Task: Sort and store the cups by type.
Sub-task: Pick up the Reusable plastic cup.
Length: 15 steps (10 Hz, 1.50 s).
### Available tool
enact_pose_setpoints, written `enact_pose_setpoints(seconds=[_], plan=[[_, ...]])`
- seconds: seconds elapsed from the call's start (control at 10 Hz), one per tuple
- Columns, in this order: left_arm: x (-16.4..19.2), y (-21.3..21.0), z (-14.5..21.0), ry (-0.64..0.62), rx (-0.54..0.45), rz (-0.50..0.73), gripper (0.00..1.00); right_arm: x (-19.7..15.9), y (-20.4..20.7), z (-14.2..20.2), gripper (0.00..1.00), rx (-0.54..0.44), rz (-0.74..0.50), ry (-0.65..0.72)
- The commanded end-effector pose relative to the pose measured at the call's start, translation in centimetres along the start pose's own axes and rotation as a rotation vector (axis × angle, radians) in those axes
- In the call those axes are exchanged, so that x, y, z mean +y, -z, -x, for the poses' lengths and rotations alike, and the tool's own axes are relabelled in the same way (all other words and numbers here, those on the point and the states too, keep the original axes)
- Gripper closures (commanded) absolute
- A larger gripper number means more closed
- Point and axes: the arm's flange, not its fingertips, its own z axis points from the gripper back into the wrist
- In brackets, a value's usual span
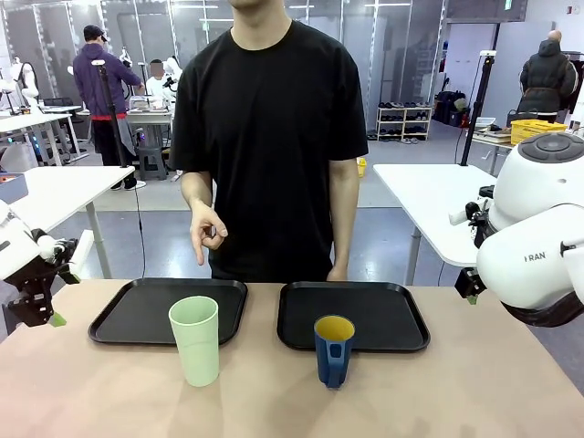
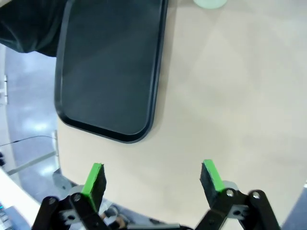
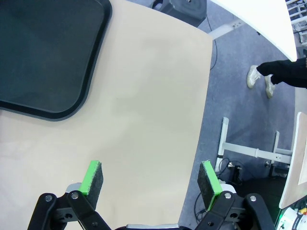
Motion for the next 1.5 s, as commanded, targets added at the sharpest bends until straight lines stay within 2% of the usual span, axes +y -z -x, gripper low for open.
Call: enact_pose_setpoints(seconds=[0.0,0.5,0.7,0.9,1.1,1.4], plan=[[-0.1,-0.6,-0.2,0.011,0.0,-0.014,0.0,0.0,0.1,0.0,0.0,0.0,0.001,0.0],[0.1,-0.4,-0.4,0.008,0.011,-0.011,0.0,0.0,0.1,0.0,0.0,0.0,0.001,0.0],[0.8,2.4,-0.1,0.024,-0.093,0.066,0.0,0.0,0.1,0.0,0.0,0.0,0.001,0.0],[0.7,4.0,0.4,0.002,-0.263,0.134,0.0,0.0,0.1,0.0,0.0,0.0,0.001,0.0],[-0.1,5.7,1.0,0.038,-0.361,0.219,0.0,0.0,0.1,0.0,0.0,0.0,0.001,0.0],[-0.2,8.9,3.0,-0.011,-0.582,0.248,0.0,0.0,0.1,0.0,0.0,0.0,0.001,0.0]])
